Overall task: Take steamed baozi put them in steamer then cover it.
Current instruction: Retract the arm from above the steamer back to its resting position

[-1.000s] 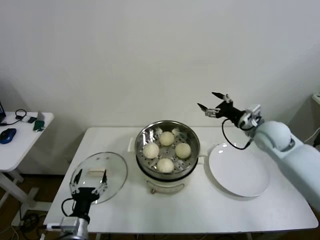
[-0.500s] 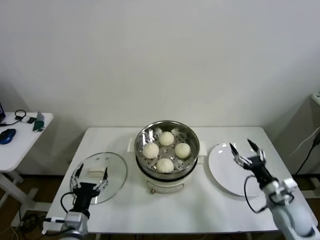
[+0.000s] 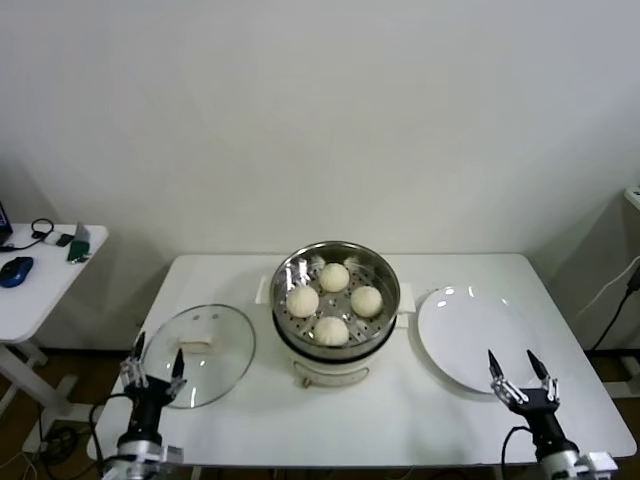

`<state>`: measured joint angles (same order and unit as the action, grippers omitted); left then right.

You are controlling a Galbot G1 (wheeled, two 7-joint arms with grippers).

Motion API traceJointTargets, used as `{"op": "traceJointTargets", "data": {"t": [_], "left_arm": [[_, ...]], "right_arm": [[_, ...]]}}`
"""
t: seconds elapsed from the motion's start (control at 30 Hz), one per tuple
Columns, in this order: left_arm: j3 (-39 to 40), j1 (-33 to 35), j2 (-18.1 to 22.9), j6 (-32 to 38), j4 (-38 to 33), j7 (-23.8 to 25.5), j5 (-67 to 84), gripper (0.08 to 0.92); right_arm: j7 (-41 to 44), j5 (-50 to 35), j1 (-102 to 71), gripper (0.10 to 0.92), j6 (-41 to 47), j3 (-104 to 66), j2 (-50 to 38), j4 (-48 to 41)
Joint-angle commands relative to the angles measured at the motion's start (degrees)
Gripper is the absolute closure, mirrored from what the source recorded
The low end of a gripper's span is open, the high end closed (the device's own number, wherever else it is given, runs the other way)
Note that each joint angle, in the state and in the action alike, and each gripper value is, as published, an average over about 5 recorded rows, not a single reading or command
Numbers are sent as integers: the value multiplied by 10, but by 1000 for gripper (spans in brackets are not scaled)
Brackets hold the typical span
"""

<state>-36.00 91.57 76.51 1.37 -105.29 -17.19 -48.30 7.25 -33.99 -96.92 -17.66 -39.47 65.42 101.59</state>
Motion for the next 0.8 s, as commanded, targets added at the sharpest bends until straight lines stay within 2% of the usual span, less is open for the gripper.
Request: {"op": "traceJointTargets", "data": {"t": [0.03, 0.3, 0.8], "left_arm": [[5, -41, -12, 12, 127, -82, -234, 177], [5, -81, -14, 9, 181, -74, -238, 177], [19, -164, -19, 8, 238, -55, -255, 177]], "right_arm": [[-20, 24, -48, 203, -28, 13, 50, -9], [-22, 26, -54, 203, -42, 24, 58, -22], [-22, 30, -58, 203, -43, 22, 70, -15]]}}
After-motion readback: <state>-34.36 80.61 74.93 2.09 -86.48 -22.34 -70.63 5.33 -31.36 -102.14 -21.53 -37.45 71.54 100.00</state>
